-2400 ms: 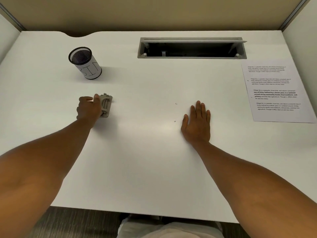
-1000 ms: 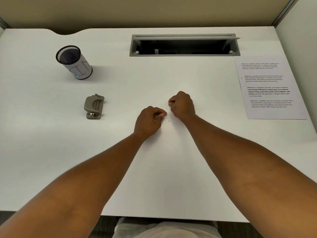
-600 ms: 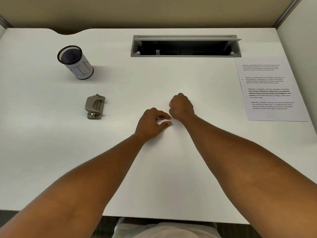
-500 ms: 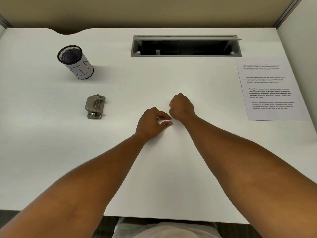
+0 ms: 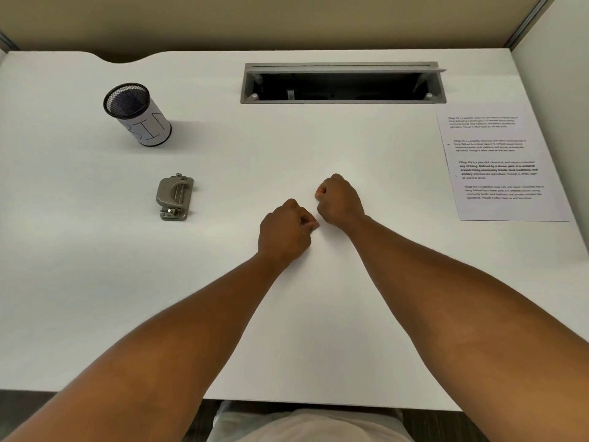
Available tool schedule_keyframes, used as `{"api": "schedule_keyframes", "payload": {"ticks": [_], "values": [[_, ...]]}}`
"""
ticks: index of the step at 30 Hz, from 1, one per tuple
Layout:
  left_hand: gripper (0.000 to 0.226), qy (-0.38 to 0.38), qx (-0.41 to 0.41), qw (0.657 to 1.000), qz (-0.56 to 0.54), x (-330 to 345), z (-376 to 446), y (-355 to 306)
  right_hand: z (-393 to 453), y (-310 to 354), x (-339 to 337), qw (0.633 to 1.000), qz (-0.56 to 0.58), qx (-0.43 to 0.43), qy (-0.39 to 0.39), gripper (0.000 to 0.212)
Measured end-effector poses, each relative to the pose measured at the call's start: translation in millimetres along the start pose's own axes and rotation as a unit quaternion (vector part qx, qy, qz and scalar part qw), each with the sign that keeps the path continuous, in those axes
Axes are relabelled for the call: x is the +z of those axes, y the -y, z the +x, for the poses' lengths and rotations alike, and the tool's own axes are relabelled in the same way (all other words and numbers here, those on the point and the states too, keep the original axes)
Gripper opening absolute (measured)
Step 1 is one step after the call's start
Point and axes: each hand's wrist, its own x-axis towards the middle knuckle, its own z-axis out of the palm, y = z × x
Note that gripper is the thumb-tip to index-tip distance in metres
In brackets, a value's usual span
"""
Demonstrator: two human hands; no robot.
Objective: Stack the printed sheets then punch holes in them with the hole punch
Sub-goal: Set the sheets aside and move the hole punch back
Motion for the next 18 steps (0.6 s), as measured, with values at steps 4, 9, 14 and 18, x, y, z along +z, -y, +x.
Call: {"api": "schedule_keyframes", "payload": {"ticks": [4, 9, 14, 18], "values": [[0.015, 0.001, 0.001, 0.999, 0.054, 4, 0, -5, -2, -5, 3, 1.0, 0.022, 0.004, -0.002, 0.017], [0.016, 0.014, -0.035, 0.998, 0.051, 5, 1, -8, -4, -11, 1, 1.0, 0.027, -0.003, 0.011, 0.014], [0.013, -0.014, -0.116, 0.993, -0.024, 1, 10, 2, -6, -12, -6, 0.991, 0.123, 0.049, -0.011, 0.03], [0.016, -0.023, -0.153, 0.986, -0.066, -5, 15, 11, -8, -13, -11, 0.974, 0.202, 0.097, -0.016, 0.032]]}}
